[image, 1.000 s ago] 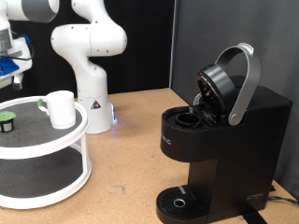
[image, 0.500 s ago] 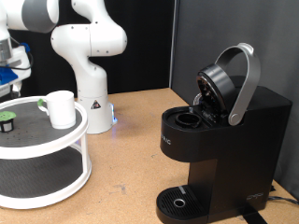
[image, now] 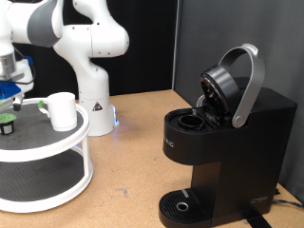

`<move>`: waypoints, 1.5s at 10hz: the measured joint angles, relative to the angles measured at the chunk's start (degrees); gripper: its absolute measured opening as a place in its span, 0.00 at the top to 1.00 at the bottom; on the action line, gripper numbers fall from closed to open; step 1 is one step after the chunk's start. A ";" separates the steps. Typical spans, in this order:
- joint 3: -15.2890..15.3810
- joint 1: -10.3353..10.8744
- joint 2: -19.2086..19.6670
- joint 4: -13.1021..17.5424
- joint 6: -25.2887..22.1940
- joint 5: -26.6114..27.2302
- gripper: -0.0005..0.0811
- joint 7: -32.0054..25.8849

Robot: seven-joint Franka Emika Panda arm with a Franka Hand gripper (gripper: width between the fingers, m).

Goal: Make a cup of coffee with the keurig machine

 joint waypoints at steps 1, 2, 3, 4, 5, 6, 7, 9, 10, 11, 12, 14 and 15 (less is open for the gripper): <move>-0.05 -0.01 0.39 -0.52 0.98 0.00 0.01 0.00; -0.10 -0.02 0.81 -0.96 1.96 0.00 0.01 0.00; -0.11 -0.02 1.11 -1.30 2.47 0.00 0.01 0.00; -0.11 -0.02 1.19 -1.52 2.64 0.13 0.01 0.00; -0.11 -0.02 1.19 -1.65 2.66 0.19 0.01 0.00; -0.11 -0.02 1.19 -1.75 2.66 0.21 0.01 0.00; -0.11 -0.02 1.19 -1.80 2.66 0.25 0.01 0.00; -0.11 -0.02 1.19 -1.80 2.66 0.49 0.34 0.00; -0.11 -0.02 1.19 -1.80 2.66 0.55 0.34 0.00; -0.11 -0.02 1.16 -1.79 2.63 0.67 0.44 0.00; -0.11 0.00 0.99 -1.73 2.38 1.13 0.44 -0.13; -0.10 0.04 -0.18 -0.86 0.04 2.87 0.44 -1.48; -0.02 0.05 -1.23 0.04 -2.14 3.23 0.44 -2.01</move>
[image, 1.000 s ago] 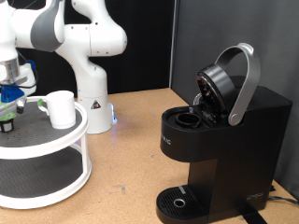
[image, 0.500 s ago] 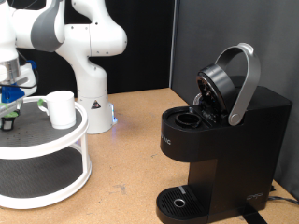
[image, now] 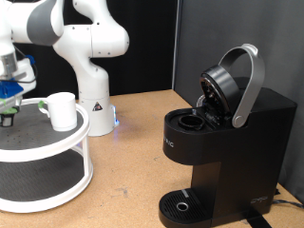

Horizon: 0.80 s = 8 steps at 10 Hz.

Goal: Make a cup of coffee with the keurig machine

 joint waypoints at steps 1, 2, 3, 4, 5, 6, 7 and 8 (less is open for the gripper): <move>0.15 0.00 -1.18 1.02 -2.42 0.14 0.44 -0.36; 0.26 0.01 -2.32 2.13 -4.85 0.25 0.44 -0.55; 0.36 0.01 -3.30 3.18 -6.97 0.37 0.44 -0.63; 0.53 0.03 -4.06 4.24 -9.05 0.50 0.44 -0.65; 0.87 0.03 -4.59 5.24 -10.85 0.41 0.44 -0.70; 1.23 0.04 -4.77 5.87 -12.14 0.38 0.44 -0.72; 1.17 0.03 -4.77 5.74 -12.05 0.38 0.44 -0.71; 0.80 0.31 -4.77 5.70 -12.08 0.49 0.44 -2.67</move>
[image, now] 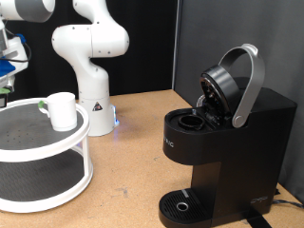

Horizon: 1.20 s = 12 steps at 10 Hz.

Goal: Make a cup of coffee with the keurig machine

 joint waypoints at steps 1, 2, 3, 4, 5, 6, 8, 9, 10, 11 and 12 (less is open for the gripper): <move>-0.31 0.18 0.00 0.00 0.38 0.02 0.44 -1.93; -0.43 0.41 -0.04 0.05 0.55 0.17 0.44 -4.31; -0.51 0.80 -0.08 0.25 0.45 0.62 0.44 -6.92; -0.50 1.42 -0.17 0.77 -0.44 1.52 0.44 -8.63; -0.24 2.33 -0.19 1.89 -2.90 2.35 0.44 -10.11; 0.23 3.37 -0.20 3.27 -5.08 3.43 0.44 -10.69; 1.32 5.44 -0.20 5.69 -7.34 5.35 0.44 -10.66; 1.83 6.22 -0.19 6.81 -8.05 6.41 0.44 -10.62; 2.30 6.89 -0.18 7.93 -9.00 7.48 0.44 -10.37; 2.68 7.47 -0.12 9.14 -10.32 8.43 0.44 -10.12; 2.65 7.37 -0.11 8.95 -10.31 8.30 0.44 -10.12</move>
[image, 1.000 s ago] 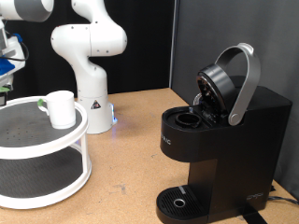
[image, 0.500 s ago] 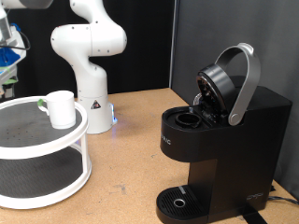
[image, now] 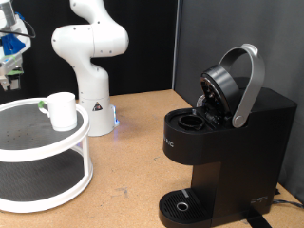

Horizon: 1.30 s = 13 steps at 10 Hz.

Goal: Make a cup of coffee with the keurig machine

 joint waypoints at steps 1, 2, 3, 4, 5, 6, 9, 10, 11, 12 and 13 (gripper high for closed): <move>-0.19 0.29 0.00 -0.25 0.01 1.57 0.44 -0.23; -0.25 1.08 0.04 -0.43 0.42 3.93 0.44 -0.10; 0.05 2.25 0.24 -0.34 0.77 6.05 0.44 0.79; 0.58 3.76 0.70 0.13 0.72 7.37 0.44 0.86; 1.05 5.46 1.39 0.82 0.71 8.06 0.44 0.67; 1.65 6.93 2.06 1.59 0.76 9.22 0.44 0.84; 3.34 9.46 4.48 4.15 1.71 12.75 0.44 3.76; 3.31 9.45 4.46 4.03 1.70 12.74 0.44 3.40; 3.32 9.53 4.46 4.01 1.53 12.74 0.44 2.06; 3.34 9.98 4.47 4.17 1.38 13.04 0.44 0.24; 3.52 10.93 4.50 4.44 2.34 14.06 0.44 -0.21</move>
